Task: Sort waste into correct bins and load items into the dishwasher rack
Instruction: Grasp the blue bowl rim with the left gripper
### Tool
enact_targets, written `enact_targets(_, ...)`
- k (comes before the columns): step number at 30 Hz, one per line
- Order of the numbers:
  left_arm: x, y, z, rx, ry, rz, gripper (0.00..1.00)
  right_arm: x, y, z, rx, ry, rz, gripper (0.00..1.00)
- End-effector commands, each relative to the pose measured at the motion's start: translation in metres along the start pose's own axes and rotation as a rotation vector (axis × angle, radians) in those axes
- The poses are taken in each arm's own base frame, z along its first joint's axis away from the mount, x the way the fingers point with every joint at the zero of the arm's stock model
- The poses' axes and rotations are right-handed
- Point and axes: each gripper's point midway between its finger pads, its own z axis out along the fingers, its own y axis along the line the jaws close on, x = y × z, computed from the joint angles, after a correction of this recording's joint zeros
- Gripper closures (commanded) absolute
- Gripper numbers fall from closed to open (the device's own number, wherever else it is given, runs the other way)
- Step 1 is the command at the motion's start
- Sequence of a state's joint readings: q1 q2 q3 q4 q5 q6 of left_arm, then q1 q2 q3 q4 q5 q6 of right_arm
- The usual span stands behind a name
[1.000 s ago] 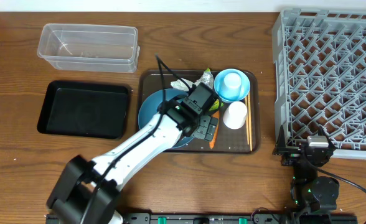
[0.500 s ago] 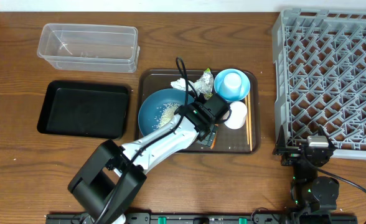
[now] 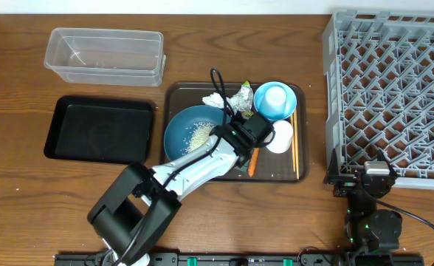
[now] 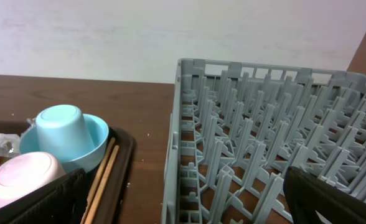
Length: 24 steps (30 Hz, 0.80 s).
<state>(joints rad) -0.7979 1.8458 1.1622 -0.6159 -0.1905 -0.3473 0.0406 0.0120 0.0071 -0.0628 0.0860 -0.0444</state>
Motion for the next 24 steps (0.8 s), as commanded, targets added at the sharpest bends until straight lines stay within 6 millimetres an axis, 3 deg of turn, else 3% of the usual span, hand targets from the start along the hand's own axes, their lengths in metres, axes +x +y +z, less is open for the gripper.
enact_targets(1,-0.0046,0.0013,0.0039,-0.021,-0.003,-0.014,0.34,0.0005,-0.0018,-0.0002,0.008,0.0,0.01,0.01)
enact_targets(6,-0.0069,0.0005,0.0034,-0.017,-0.013,-0.02,0.37,0.0005,-0.0018,-0.0002,0.008,0.0,0.01,0.01)
enact_targets(11,-0.0074,0.0003,0.0032,-0.016,-0.015,-0.021,0.55,0.0005,-0.0018,-0.0002,0.008,0.0,0.01,0.01)
enact_targets(15,-0.0063,0.0008,0.0032,-0.018,-0.01,-0.019,0.58,0.0005,-0.0017,-0.0002,0.008,0.0,0.01,0.01)
enact_targets(18,-0.0046,0.0015,0.0032,-0.021,-0.004,-0.022,0.67,0.0005,-0.0018,-0.0002,0.008,0.0,0.01,0.01)
enact_targets(24,-0.0044,0.0016,0.0032,-0.021,-0.003,-0.085,0.69,0.0005,-0.0018,-0.0002,0.008,0.0,0.01,0.01)
